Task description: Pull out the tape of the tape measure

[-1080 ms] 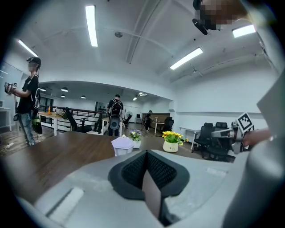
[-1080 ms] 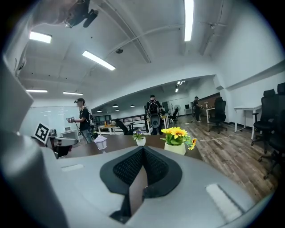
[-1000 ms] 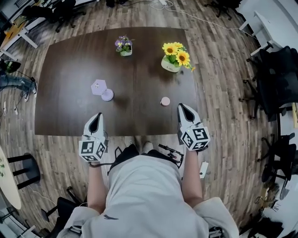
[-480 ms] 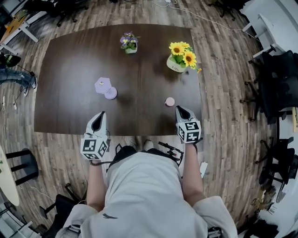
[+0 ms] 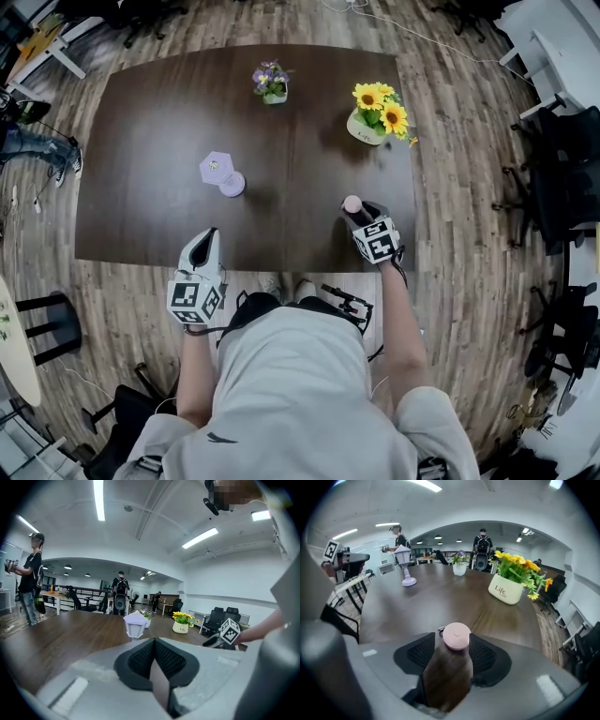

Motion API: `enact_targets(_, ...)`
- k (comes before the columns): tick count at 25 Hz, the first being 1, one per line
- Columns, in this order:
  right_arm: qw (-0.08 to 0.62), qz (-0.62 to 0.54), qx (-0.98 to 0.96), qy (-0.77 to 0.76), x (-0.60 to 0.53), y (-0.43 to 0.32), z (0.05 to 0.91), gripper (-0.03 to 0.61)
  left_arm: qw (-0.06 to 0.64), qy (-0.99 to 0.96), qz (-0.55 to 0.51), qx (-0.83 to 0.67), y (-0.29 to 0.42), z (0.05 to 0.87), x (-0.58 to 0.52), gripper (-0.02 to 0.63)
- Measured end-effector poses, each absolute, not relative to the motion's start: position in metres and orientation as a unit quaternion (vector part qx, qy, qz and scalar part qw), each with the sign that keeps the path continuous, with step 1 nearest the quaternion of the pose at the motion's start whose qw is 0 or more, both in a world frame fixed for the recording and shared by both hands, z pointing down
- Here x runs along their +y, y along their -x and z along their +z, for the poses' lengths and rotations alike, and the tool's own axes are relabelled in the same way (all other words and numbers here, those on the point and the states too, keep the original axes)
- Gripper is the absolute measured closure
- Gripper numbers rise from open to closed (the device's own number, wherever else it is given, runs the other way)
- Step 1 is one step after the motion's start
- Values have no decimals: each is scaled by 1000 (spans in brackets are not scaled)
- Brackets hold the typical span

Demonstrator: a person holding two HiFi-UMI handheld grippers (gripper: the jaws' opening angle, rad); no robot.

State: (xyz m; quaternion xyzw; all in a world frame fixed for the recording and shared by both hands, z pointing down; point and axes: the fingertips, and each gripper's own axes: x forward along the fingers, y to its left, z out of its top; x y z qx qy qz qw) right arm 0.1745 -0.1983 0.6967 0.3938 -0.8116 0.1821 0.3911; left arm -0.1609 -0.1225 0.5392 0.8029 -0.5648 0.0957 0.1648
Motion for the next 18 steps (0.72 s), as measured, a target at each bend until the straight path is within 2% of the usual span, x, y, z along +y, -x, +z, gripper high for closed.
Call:
enact_targets(3,420,174,-812,-365,-207,-175,711,343,165,-801,101,-567,166,541,-119,608)
enact_targets(8,410,205,-818,-348,-217,-175,713,296,170,-797,107,-569,173,547,-116,609)
enact_targets(11,383,212,-831,-344,-218,-174,713,331,172,-797,107,-569,173,548,-115,607)
enact_targets(12,377,213,-832,-348,-219,-174,712,361,173,-798,107,-568,172,548,-116,607)
enact_targets(15,366,221,-829,-360,-218,-173,713,364,175,-801,105,-562,167,550,-118,607)
enact_targets(18,318,251,-838,-365,-211,-160,700,364,173,-811,100,-550,154,546,-122,607)
